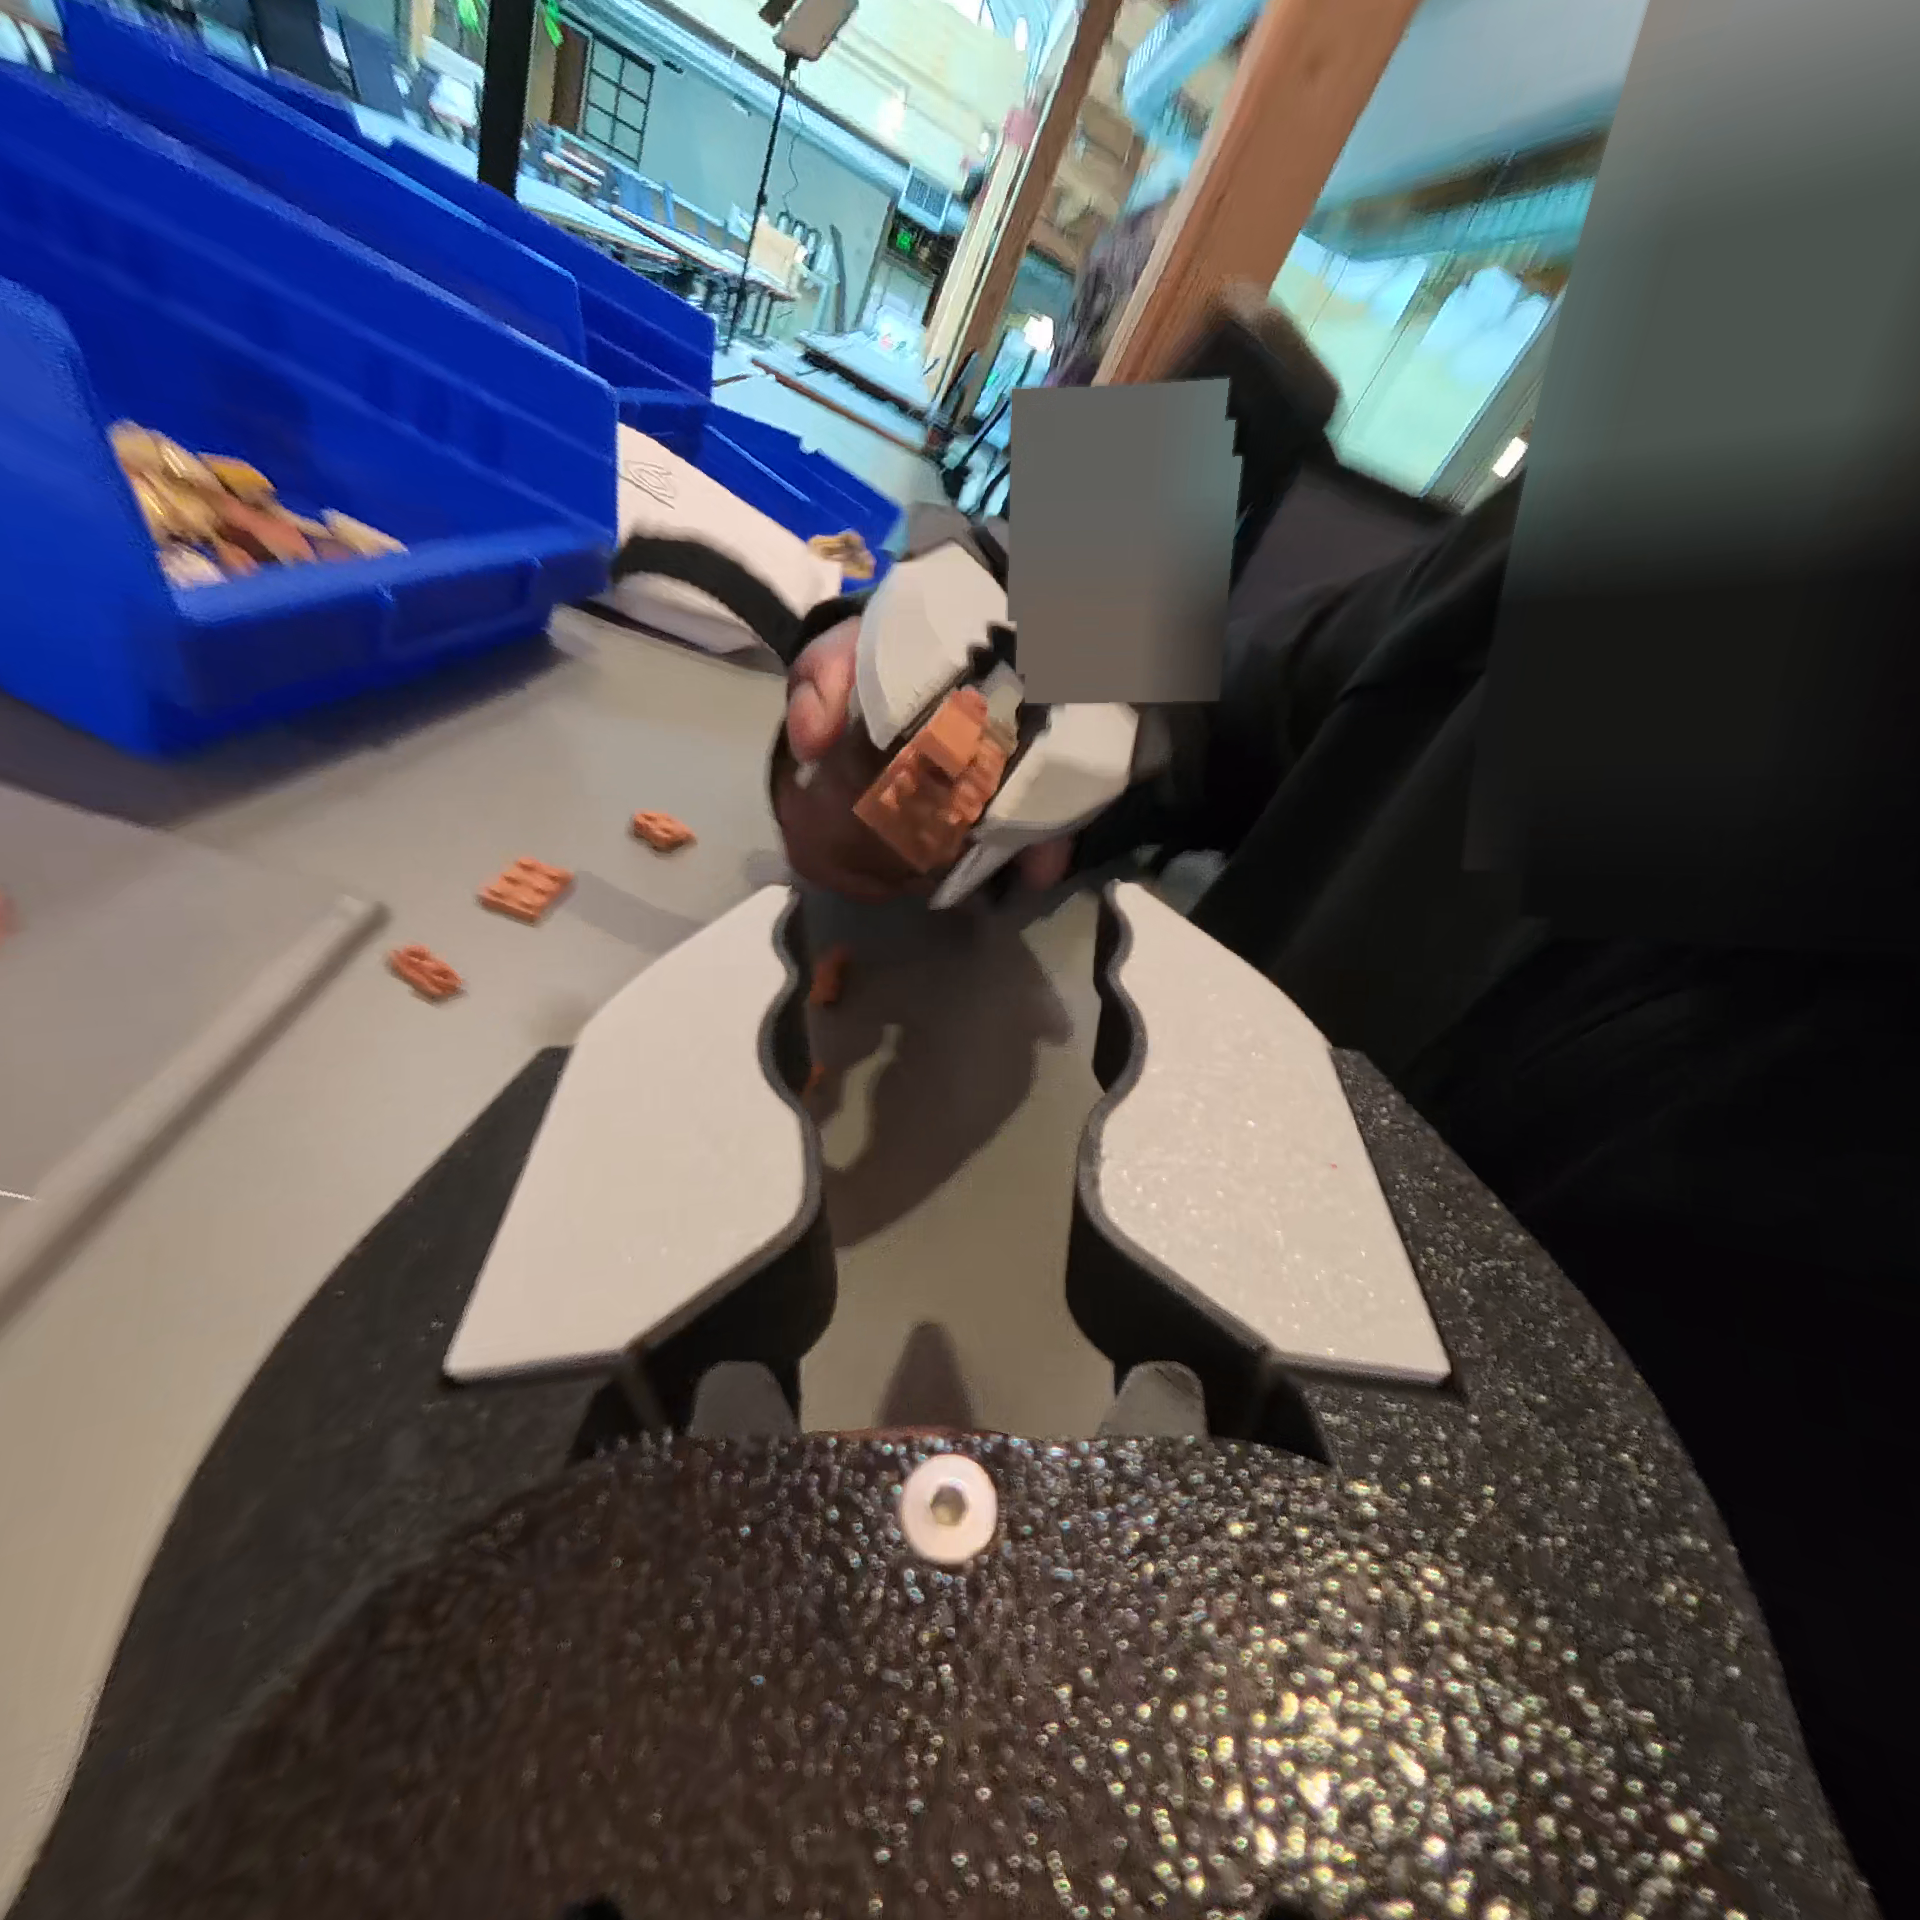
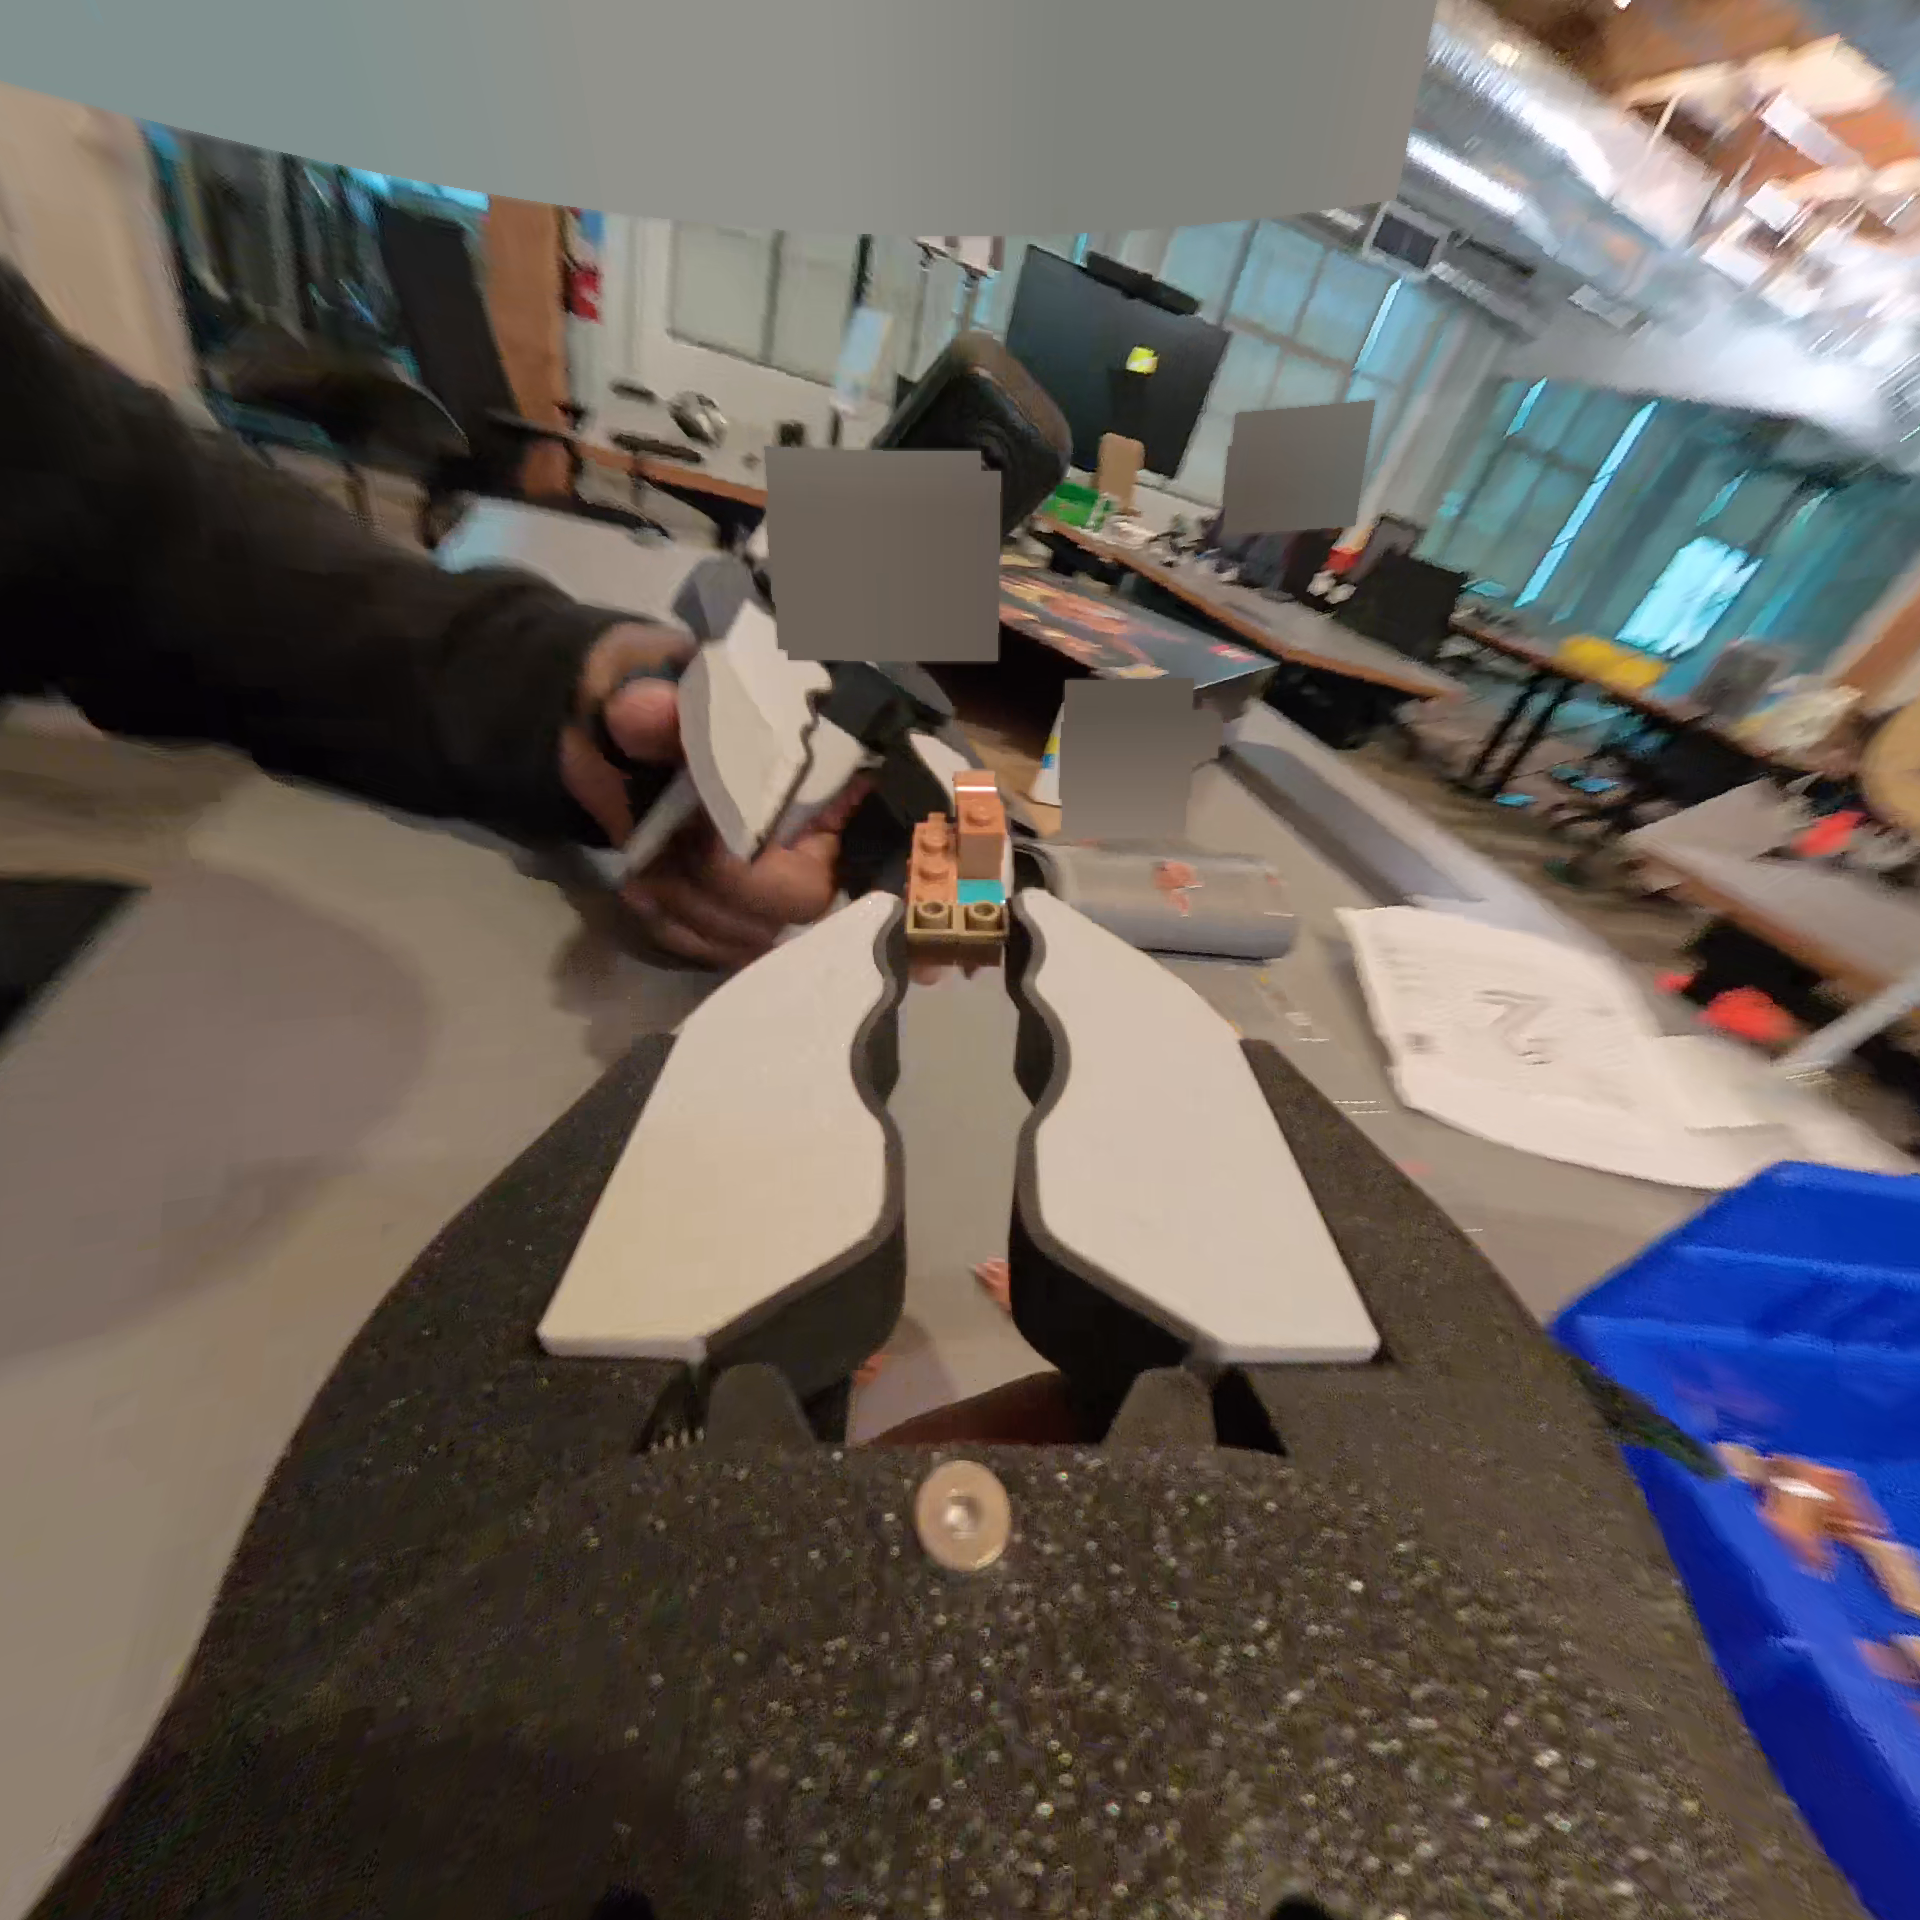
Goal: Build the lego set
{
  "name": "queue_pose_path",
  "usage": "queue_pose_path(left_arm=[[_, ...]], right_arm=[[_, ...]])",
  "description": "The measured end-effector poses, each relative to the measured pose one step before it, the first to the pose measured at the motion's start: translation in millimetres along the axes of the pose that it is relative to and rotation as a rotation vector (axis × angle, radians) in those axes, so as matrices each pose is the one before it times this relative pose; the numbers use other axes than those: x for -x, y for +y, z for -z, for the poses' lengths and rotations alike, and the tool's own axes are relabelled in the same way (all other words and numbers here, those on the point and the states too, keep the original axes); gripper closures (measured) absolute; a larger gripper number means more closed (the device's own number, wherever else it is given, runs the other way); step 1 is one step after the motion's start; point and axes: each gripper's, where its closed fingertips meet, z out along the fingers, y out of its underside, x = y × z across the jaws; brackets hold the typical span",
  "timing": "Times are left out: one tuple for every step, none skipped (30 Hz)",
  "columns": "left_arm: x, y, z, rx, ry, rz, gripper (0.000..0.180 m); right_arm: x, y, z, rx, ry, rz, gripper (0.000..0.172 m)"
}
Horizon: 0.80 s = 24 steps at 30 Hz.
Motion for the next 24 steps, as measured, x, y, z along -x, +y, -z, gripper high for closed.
queue_pose_path(left_arm=[[-0.91, -2.15, -0.34, -0.0207, 0.0199, 0.0515, 0.128], [0.22, -2.57, -0.55, -0.0232, 0.0114, 0.0498, 0.128], [1.47, -2.07, -0.99, -0.0193, 0.0035, 0.0469, 0.128], [2.14, -1.24, -1.21, -0.0142, -0.0011, 0.0434, 0.127], [1.61, -0.33, -1.22, -0.0090, 0.0019, 0.0376, 0.126], [0.59, -0.07, -1.32, -0.0056, 0.0062, 0.0297, 0.126], [-0.09, 0.28, -1.20, -0.0031, 0.0067, 0.0198, 0.126], [-0.97, 0.15, -0.95, -0.0017, 0.0083, 0.0085, 0.126], [-1.44, 0.07, -0.80, -0.0009, 0.0091, -0.0002, 0.127], [-1.21, 0.15, -0.46, 0.0010, 0.0066, -0.0050, 0.128], [-0.74, 0.30, -0.17, 0.0028, 0.0045, -0.0068, 0.130], [-0.29, 0.50, -0.09, 0.0038, 0.0034, -0.0059, 0.131], [-0.03, 0.09, -0.07, 0.0017, 0.0039, -0.0019, 0.131], [-0.49, -0.34, 0.01, -0.0016, 0.0074, -0.0005, 0.132], [-0.39, -0.19, 0.09, -0.0005, 0.0051, -0.0020, 0.134], [-0.58, -0.02, 0.11, 0.0012, 0.0054, -0.0053, 0.137], [-1.05, 0.32, 0.03, 0.0027, 0.0057, -0.0077, 0.141], [-1.22, 0.95, -0.24, 0.0065, 0.0059, -0.0093, 0.145], [-1.31, 1.27, -0.37, 0.0092, 0.0061, -0.0094, 0.149], [-1.28, 1.45, -0.47, 0.0102, 0.0052, -0.0090, 0.152], [-0.90, 1.23, -0.39, 0.0083, 0.0025, -0.0086, 0.154], [-1.35, 0.59, -0.11, 0.0054, 0.0073, -0.0073, 0.154], [-1.25, 0.90, -0.03, 0.0070, 0.0073, -0.0061, 0.154], [-1.28, 0.82, 0.08, 0.0069, 0.0070, -0.0065, 0.154]], right_arm=[[-1.03, 1.53, -0.03, 0.0150, 0.0372, 0.0897, 0.155], [0.10, 1.25, -0.35, 0.0135, 0.0318, 0.0834, 0.155], [0.97, 0.71, -0.44, 0.0109, 0.0254, 0.0716, 0.155], [1.05, -0.18, -0.36, 0.0057, 0.0206, 0.0561, 0.155], [0.95, -0.64, -0.27, 0.0012, 0.0160, 0.0466, 0.155], [0.76, -0.70, -0.02, 0.0003, 0.0137, 0.0448, 0.155], [0.72, -0.25, 0.05, 0.0010, 0.0094, 0.0410, 0.155], [0.83, 0.05, 0.20, 0.0010, 0.0067, 0.0371, 0.155], [0.76, 0.48, 0.27, 0.0015, 0.0055, 0.0334, 0.155], [1.38, 0.55, 0.18, 0.0019, -0.0009, 0.0274, 0.155], [1.56, 0.10, 0.25, -0.0006, -0.0031, 0.0204, 0.155], [1.59, -0.60, 0.42, -0.0040, -0.0038, 0.0146, 0.155], [1.85, -0.84, 0.35, -0.0053, -0.0072, 0.0121, 0.155], [1.89, -0.98, 0.33, -0.0050, -0.0067, 0.0125, 0.155], [1.21, -0.84, 0.30, -0.0040, -0.0026, 0.0124, 0.155], [1.00, -0.90, 0.43, -0.0038, -0.0015, 0.0104, 0.155], [0.95, -0.82, 0.36, -0.0043, -0.0031, 0.0071, 0.155], [0.54, -0.93, 0.27, -0.0046, -0.0015, 0.0038, 0.155], [0.24, -0.76, 0.35, -0.0042, -0.0008, 0.0019, 0.155], [0.25, -0.83, 0.32, -0.0049, -0.0014, 0.0009, 0.155], [0.23, -1.16, 0.50, -0.0068, -0.0022, -0.0001, 0.155], [0.34, -1.19, 0.48, -0.0068, -0.0025, 0.0009, 0.155], [0.56, -1.19, 0.35, -0.0063, -0.0022, 0.0030, 0.155], [0.58, -1.28, 0.32, -0.0064, -0.0024, 0.0038, 0.155]])
